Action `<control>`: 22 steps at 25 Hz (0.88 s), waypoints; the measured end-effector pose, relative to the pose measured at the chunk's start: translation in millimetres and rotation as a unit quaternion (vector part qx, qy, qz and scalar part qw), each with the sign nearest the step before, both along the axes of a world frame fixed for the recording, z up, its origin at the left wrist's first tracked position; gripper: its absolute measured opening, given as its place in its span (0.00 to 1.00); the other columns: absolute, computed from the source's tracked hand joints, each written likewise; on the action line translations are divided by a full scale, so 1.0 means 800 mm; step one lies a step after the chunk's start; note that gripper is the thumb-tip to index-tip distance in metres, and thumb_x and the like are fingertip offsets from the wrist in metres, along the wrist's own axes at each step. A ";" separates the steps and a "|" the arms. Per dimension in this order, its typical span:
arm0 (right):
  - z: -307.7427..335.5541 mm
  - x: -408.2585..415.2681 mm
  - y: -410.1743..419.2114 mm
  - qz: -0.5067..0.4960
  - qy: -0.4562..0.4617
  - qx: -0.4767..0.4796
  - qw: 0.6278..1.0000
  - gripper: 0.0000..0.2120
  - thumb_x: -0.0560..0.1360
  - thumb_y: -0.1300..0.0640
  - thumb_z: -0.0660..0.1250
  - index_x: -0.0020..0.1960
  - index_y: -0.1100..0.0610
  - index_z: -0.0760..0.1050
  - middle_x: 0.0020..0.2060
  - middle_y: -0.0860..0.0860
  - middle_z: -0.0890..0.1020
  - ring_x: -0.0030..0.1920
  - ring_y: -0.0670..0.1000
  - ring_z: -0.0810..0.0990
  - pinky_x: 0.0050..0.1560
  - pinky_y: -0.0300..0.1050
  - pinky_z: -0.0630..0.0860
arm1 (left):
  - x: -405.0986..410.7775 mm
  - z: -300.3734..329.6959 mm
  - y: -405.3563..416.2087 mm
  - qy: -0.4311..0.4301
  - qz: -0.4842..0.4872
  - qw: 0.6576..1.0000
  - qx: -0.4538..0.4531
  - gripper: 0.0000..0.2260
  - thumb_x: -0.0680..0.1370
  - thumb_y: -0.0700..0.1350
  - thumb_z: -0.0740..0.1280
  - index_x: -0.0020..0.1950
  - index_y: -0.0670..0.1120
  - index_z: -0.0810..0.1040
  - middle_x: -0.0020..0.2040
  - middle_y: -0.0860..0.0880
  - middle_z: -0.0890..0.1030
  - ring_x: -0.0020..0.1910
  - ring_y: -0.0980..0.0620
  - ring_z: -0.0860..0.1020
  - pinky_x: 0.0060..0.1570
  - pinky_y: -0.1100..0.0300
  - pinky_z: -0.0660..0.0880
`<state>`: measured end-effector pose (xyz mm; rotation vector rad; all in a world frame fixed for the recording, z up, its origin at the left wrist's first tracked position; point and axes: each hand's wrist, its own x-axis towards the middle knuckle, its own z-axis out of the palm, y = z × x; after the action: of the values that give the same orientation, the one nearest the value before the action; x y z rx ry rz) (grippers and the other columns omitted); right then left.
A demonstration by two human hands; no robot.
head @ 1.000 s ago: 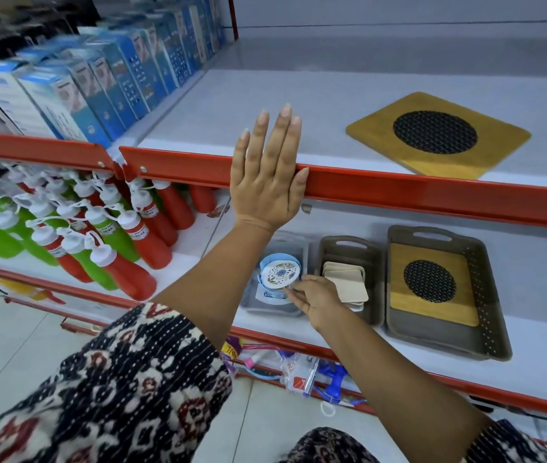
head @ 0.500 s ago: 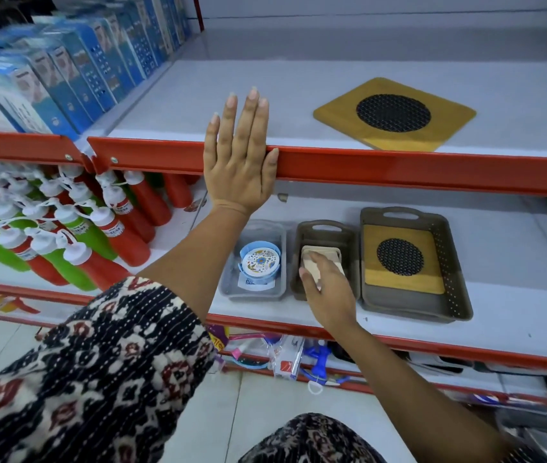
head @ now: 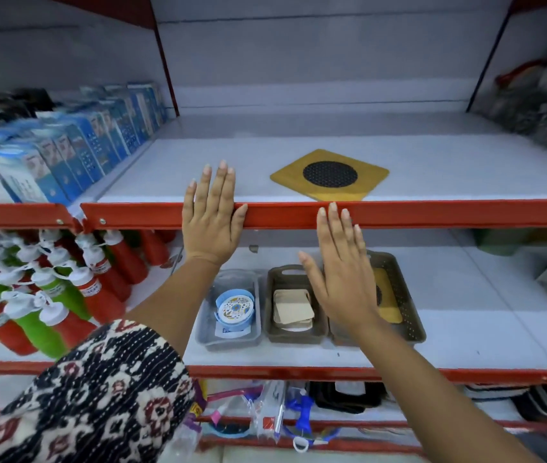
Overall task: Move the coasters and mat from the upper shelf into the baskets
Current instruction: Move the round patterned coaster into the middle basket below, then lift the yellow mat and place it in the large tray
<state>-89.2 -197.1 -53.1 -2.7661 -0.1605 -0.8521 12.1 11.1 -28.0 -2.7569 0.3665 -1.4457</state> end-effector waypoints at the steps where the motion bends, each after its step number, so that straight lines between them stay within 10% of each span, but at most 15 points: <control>1: 0.017 0.005 -0.004 -0.001 -0.010 0.004 1.000 0.32 0.80 0.42 0.48 0.78 0.57 0.47 0.78 0.53 0.49 0.78 0.50 0.43 0.77 0.48 0.43 | -0.004 0.005 0.000 0.011 -0.004 1.000 -0.002 0.25 0.81 0.55 0.47 0.74 0.43 0.60 0.74 0.46 0.64 0.74 0.47 0.56 0.73 0.51 0.50; 9: 0.094 0.049 -0.023 -0.084 0.060 0.016 0.995 0.36 0.78 0.36 0.39 0.78 0.58 0.49 0.77 0.57 0.55 0.78 0.54 0.47 0.76 0.51 0.41 | -0.017 0.056 -0.059 0.139 -0.019 0.989 -0.041 0.30 0.80 0.59 0.42 0.69 0.43 0.70 0.72 0.47 0.67 0.75 0.48 0.57 0.74 0.49 0.52; 22: 0.131 0.060 -0.056 -0.172 0.171 -0.036 0.970 0.40 0.75 0.33 0.38 0.67 0.61 0.70 0.65 0.59 0.76 0.75 0.57 0.60 0.73 0.60 0.34 | 0.056 0.115 -0.108 0.505 -0.027 0.857 -0.097 0.28 0.81 0.58 0.40 0.77 0.45 0.52 0.78 0.47 0.50 0.77 0.48 0.46 0.75 0.49 0.46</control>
<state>-41.3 -242.0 51.6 -3.0046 0.3658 -0.4283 57.1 -75.2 63.9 -3.4366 0.2811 0.1302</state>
